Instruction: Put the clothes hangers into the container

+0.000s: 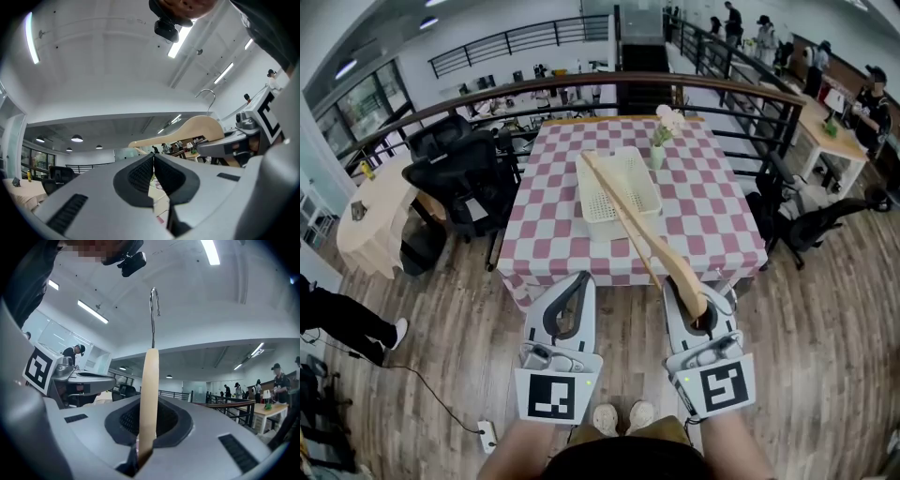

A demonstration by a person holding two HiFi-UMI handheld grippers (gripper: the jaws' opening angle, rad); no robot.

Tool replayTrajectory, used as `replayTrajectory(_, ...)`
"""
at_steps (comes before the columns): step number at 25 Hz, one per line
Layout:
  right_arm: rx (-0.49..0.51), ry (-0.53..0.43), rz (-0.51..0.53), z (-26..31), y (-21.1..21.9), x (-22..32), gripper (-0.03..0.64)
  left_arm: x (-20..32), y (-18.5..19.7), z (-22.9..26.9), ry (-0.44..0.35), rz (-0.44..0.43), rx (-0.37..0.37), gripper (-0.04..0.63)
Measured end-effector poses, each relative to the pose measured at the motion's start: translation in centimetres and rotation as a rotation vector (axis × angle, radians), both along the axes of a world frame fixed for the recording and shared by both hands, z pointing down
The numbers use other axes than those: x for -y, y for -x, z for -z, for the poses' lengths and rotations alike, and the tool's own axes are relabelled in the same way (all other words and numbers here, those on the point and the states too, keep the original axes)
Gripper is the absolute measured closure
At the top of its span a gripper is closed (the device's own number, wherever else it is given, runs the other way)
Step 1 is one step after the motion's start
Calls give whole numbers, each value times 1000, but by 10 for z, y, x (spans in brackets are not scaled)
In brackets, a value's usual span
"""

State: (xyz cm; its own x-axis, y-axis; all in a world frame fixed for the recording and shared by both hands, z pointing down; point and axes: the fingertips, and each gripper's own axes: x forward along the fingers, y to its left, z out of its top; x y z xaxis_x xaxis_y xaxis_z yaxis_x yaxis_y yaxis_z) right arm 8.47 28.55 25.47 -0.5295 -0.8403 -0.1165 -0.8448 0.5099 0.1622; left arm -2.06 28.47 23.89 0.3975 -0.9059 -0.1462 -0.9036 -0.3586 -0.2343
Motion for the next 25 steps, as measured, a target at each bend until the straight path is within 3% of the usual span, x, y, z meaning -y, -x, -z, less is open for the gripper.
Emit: replayTrajectory(25, 34, -15, 55, -8, -46, -20, 583, -21, -56, -10, -19, 19, 5, 584)
